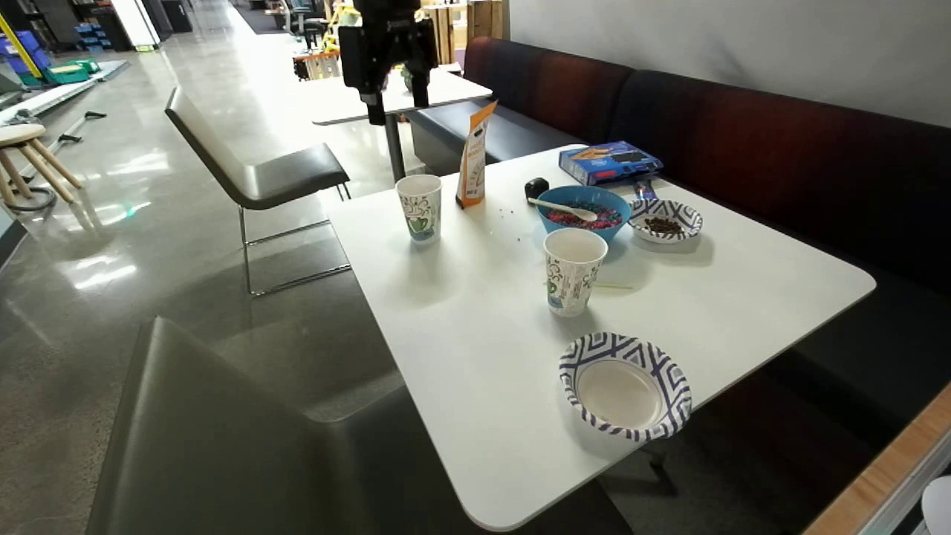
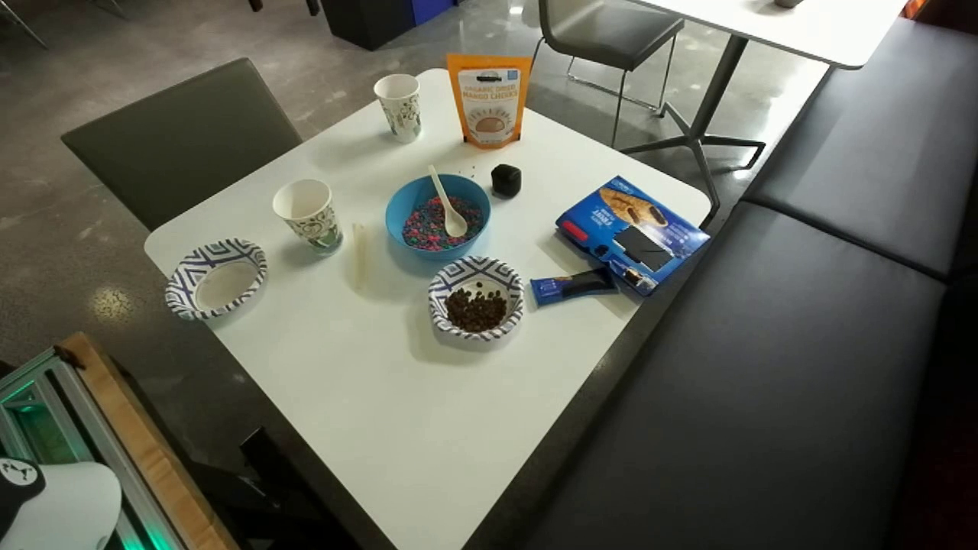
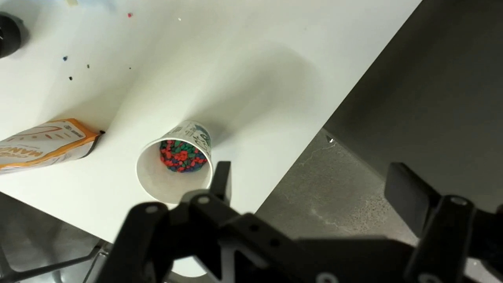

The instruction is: Pour the furthermost cup's contents into the blue bowl

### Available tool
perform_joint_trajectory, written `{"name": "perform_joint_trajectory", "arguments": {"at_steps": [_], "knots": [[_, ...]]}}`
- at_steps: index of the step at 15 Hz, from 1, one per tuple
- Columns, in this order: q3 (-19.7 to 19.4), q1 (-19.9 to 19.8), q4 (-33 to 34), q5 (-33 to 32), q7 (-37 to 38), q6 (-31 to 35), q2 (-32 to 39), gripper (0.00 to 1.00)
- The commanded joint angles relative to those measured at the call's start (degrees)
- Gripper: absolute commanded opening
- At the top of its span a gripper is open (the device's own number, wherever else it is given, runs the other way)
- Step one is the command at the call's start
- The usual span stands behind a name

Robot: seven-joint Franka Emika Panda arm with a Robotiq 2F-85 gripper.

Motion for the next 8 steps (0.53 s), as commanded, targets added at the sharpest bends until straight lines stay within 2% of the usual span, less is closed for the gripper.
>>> {"name": "perform_joint_trajectory", "arguments": {"at_steps": [1, 8], "knots": [[-1.6, 0.9, 10.1, 1.4, 4.5, 0.9, 8.8, 1.0], [-4.7, 1.2, 16.5, 2.3, 12.6, 7.9, 17.3, 1.0]]}}
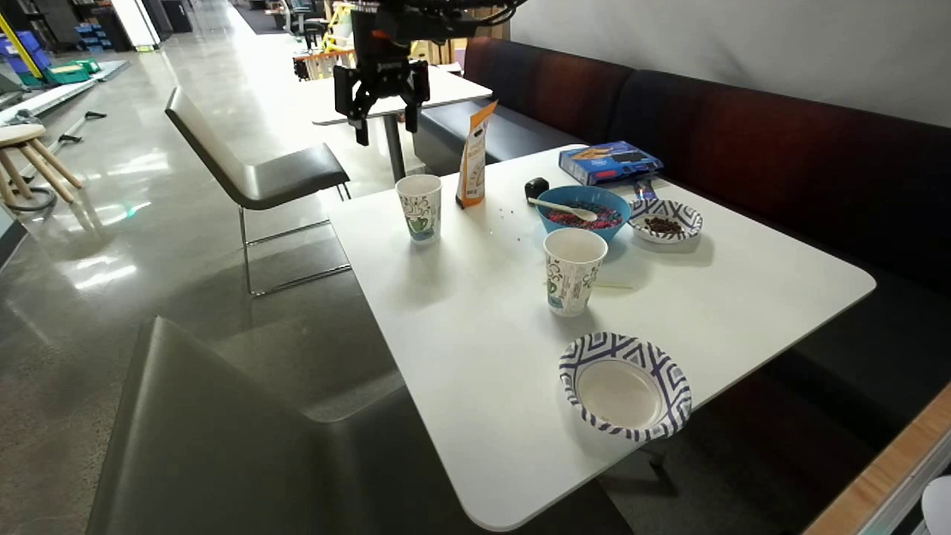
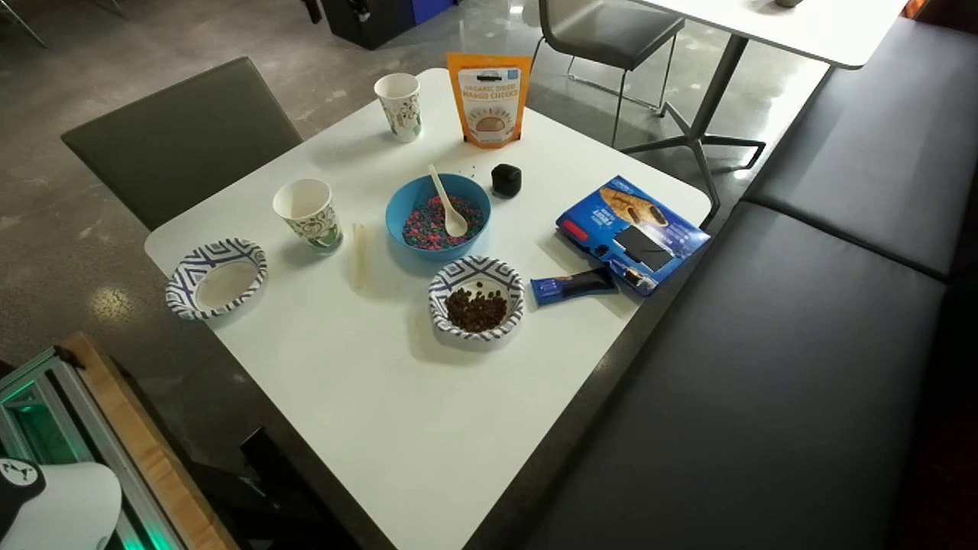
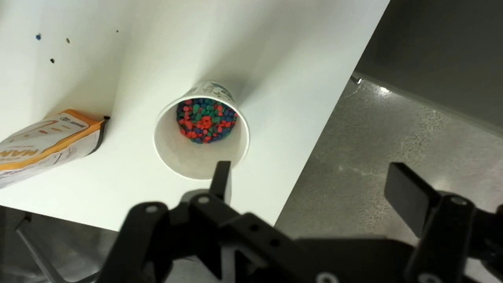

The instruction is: Pour the furthermost cup's contents into the blue bowl

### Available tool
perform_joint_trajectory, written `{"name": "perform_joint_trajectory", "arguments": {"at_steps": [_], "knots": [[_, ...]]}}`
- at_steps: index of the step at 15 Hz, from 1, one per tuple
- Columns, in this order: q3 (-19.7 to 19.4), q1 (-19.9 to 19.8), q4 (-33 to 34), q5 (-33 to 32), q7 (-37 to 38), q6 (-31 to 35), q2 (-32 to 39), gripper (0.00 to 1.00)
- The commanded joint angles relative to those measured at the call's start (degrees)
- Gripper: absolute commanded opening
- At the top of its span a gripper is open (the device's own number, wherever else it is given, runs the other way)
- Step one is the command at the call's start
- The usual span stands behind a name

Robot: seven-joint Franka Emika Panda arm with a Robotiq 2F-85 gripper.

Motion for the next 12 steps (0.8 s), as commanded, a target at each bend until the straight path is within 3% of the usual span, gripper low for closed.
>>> {"name": "perform_joint_trajectory", "arguments": {"at_steps": [1, 6, 12], "knots": [[-2.5, 1.2, 4.1, 0.4, 5.2, 3.3, 4.8, 1.0], [-5.0, 2.1, 4.1, -0.7, 9.5, 8.5, 8.5, 1.0], [-7.0, 3.9, 4.2, -2.5, 10.9, 9.4, 11.6, 1.0]]}}
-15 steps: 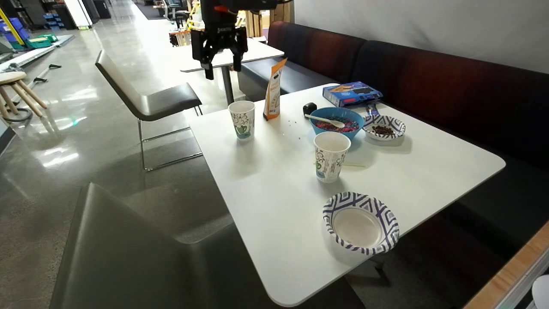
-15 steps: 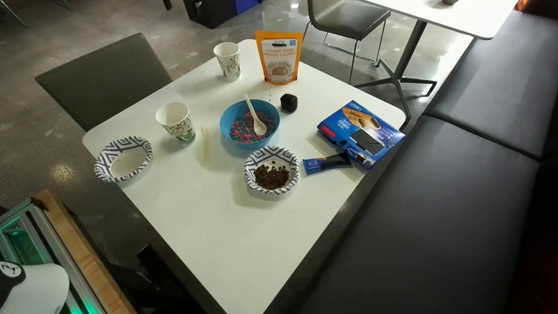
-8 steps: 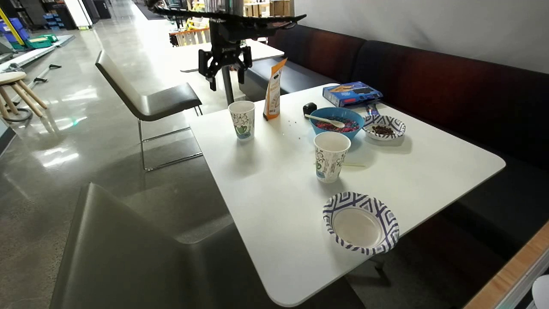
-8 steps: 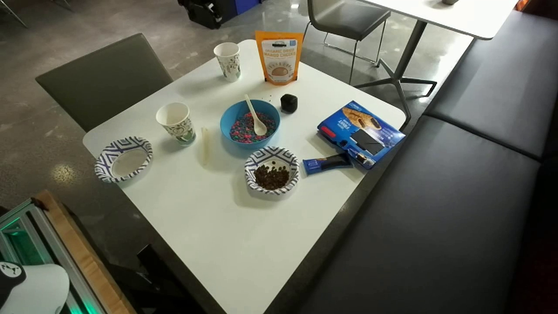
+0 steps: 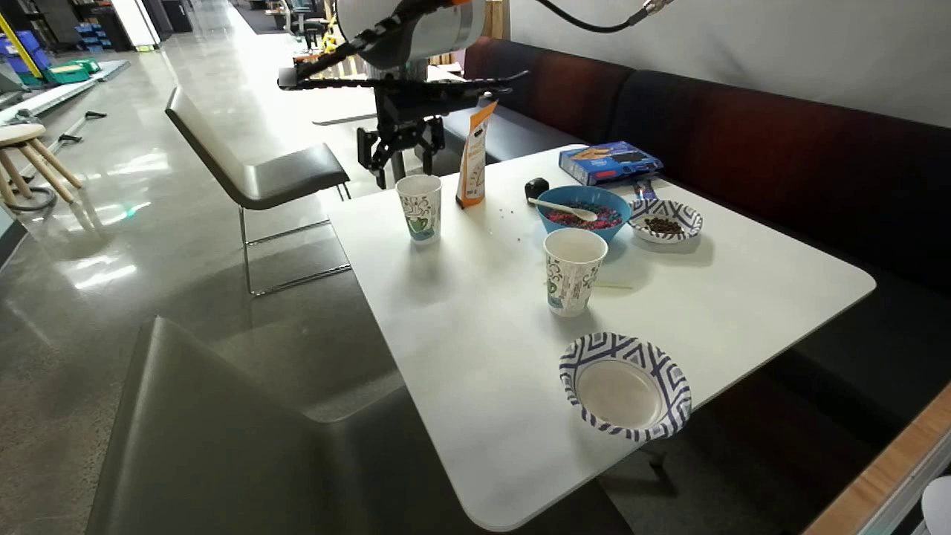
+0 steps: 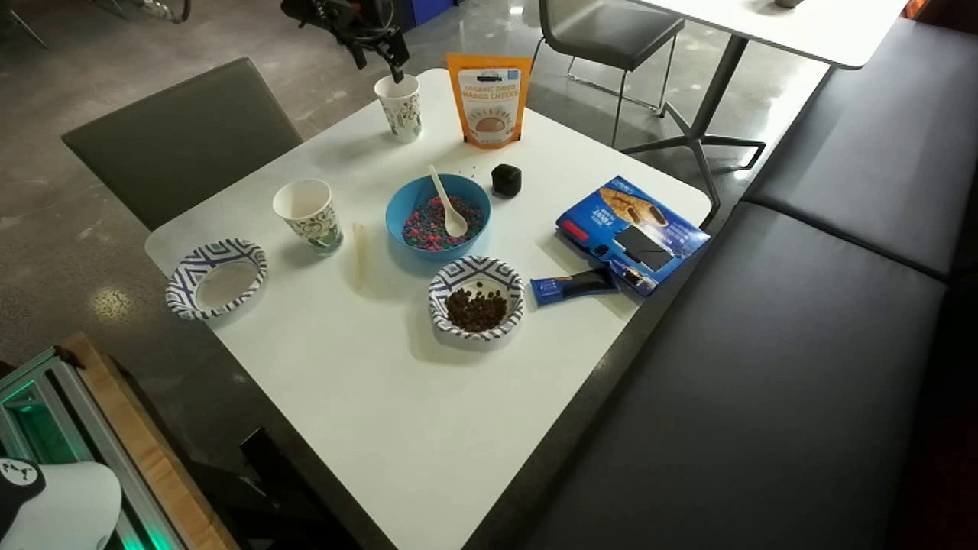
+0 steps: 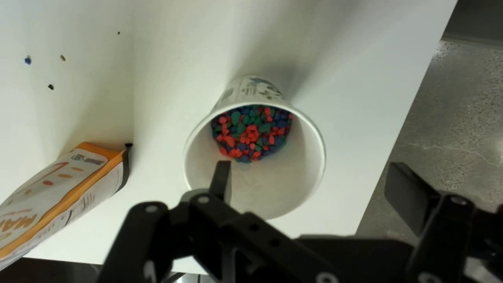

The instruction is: Pour the furthermost cup's contents into the blue bowl

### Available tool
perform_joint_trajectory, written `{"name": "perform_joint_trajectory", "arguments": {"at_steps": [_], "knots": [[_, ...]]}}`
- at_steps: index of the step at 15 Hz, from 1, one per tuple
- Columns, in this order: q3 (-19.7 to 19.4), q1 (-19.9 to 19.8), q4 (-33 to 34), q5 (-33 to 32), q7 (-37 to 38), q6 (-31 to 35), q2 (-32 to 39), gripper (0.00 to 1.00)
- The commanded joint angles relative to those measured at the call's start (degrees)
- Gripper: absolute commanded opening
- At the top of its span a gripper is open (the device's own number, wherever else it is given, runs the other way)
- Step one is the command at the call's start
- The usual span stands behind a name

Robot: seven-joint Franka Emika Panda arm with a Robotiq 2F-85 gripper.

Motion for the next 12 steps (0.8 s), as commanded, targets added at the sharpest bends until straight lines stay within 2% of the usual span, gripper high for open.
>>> {"name": "perform_joint_trajectory", "arguments": {"at_steps": [1, 3, 5, 12], "knots": [[-1.6, 1.9, 1.6, -1.7, 1.9, 0.7, 2.7, 1.0], [-1.7, 2.4, 1.7, -2.0, 2.1, 0.5, 3.5, 0.99], [-1.8, 2.7, 2.0, -2.2, 2.1, 0.2, 4.5, 0.74], [-1.7, 3.7, 0.2, -3.2, 1.8, 0.2, 3.0, 0.2]]}}
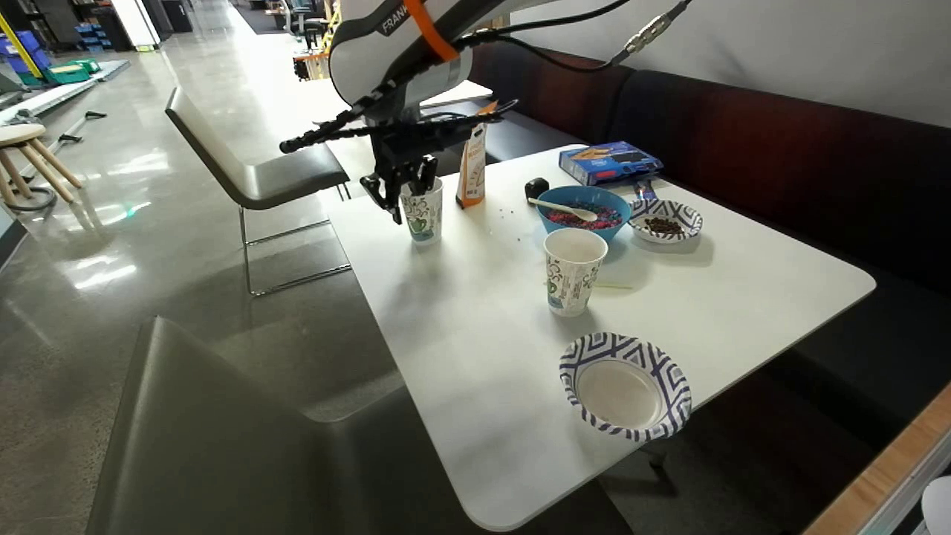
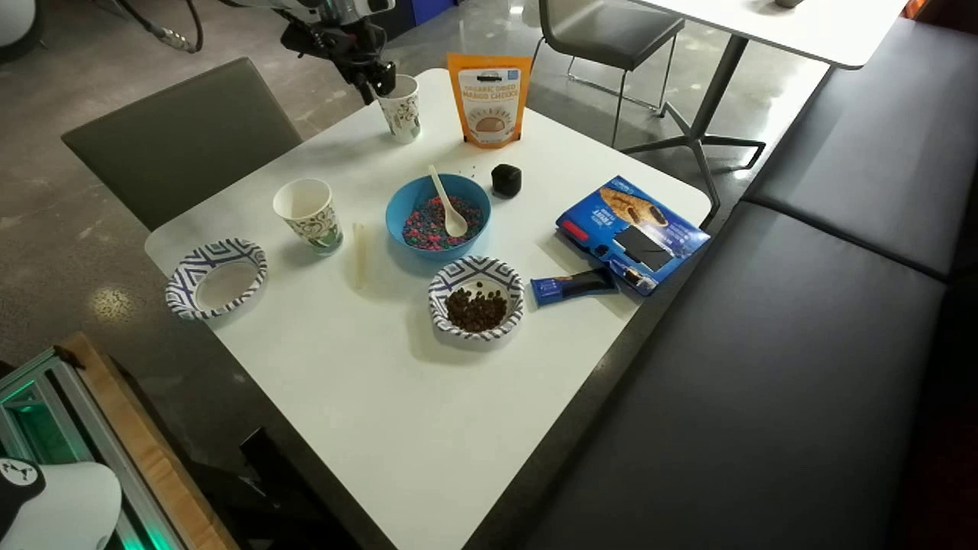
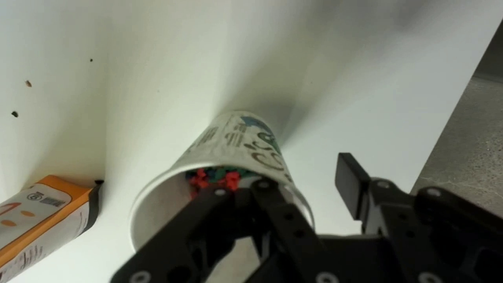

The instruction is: Pour the furthermost cup's contents into the blue bowl

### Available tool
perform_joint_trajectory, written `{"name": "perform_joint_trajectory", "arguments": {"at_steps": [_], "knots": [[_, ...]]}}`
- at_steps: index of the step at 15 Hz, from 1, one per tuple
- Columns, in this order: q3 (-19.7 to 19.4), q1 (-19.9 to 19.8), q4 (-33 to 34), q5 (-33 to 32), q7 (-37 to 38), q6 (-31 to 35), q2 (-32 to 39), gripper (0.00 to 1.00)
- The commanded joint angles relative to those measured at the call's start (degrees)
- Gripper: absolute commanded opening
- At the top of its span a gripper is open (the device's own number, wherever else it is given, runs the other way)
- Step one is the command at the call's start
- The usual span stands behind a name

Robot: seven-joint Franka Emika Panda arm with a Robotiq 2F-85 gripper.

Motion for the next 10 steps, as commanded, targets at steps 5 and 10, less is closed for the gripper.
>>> {"name": "perform_joint_trajectory", "arguments": {"at_steps": [5, 10], "knots": [[0.0, 0.4, -3.2, 0.0, 0.8, -0.8, -6.2, 0.0], [1.8, -3.2, -11.0, 5.2, -0.4, -6.3, -15.7, 0.01]]}}
